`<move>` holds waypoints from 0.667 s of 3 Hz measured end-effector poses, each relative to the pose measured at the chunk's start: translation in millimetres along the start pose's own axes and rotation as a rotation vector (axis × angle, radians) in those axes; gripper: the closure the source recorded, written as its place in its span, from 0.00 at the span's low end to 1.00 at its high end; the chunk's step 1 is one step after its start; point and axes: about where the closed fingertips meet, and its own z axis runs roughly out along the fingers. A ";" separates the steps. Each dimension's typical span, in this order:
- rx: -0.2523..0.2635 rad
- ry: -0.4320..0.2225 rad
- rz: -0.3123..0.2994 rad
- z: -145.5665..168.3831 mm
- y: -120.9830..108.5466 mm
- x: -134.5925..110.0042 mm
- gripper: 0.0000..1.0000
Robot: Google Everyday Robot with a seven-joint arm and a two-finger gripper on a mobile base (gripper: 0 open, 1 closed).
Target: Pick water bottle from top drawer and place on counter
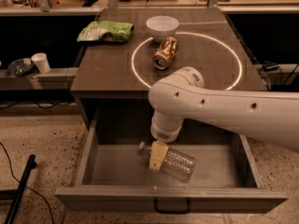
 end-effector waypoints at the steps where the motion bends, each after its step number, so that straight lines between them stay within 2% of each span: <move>1: -0.037 0.043 0.027 31.0 4.4 7.5 0.00; 2: -0.060 0.071 0.070 50.4 7.0 18.0 0.16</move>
Offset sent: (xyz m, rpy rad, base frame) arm -0.0080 -0.0176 -0.0767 -0.0624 0.1252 -0.1196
